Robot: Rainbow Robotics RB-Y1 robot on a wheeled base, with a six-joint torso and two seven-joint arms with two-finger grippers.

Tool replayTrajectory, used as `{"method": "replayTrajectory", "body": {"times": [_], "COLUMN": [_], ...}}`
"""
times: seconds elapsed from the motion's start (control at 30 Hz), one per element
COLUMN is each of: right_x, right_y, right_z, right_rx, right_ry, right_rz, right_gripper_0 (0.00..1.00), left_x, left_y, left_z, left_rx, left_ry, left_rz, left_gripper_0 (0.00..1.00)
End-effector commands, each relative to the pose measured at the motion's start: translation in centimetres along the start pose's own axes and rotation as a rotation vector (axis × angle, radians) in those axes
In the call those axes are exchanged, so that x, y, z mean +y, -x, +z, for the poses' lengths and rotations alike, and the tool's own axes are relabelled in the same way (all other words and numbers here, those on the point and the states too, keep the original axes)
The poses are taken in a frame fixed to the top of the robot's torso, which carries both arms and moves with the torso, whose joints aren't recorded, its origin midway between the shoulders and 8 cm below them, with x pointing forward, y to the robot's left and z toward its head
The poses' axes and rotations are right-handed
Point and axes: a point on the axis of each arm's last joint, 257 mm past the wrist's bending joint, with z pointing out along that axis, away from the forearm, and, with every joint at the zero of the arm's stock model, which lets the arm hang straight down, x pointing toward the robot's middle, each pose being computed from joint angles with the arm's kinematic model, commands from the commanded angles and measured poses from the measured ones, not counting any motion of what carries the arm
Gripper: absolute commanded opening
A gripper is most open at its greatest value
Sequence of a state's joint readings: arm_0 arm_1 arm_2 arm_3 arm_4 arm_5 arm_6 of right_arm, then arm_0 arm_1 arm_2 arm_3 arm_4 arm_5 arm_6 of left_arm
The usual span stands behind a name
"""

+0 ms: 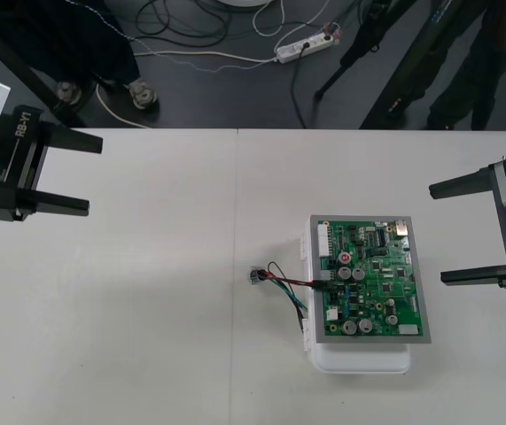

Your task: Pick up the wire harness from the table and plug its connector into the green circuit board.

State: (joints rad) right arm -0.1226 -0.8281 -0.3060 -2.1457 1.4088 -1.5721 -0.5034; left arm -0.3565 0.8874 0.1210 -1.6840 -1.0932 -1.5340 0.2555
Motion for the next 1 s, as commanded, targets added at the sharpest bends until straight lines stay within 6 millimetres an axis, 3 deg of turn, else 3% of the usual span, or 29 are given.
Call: {"method": "replayTrajectory", "body": {"times": [0.03,0.3,0.6,1.0], "right_x": [-0.5,-0.9,-1.2,-3.5], "right_y": [0.9,0.4,-1.1,-3.5], "right_z": [-1.0,-1.0,-0.6,-1.4], "right_rx": [0.056,0.085,0.132,0.124], "right_ry": [-0.025,-0.045,-0.055,-0.09], "right_rz": [0.031,0.009,-0.026,-0.064], "right_gripper_0": [1.0,1.0,1.0,1.0], "left_x": [-2.2,-3.5,-4.3,-4.1], "left_y": [-0.4,-2.5,-6.3,-8.3], "left_z": [-1.3,-1.3,-0.3,1.7], "left_rx": [0.042,0.121,0.27,0.291], "left_ry": [-0.032,-0.027,-0.025,-0.008], "left_rz": [0.043,0.057,0.087,0.07], "left_gripper_0": [0.79,0.79,0.79,0.79]}}
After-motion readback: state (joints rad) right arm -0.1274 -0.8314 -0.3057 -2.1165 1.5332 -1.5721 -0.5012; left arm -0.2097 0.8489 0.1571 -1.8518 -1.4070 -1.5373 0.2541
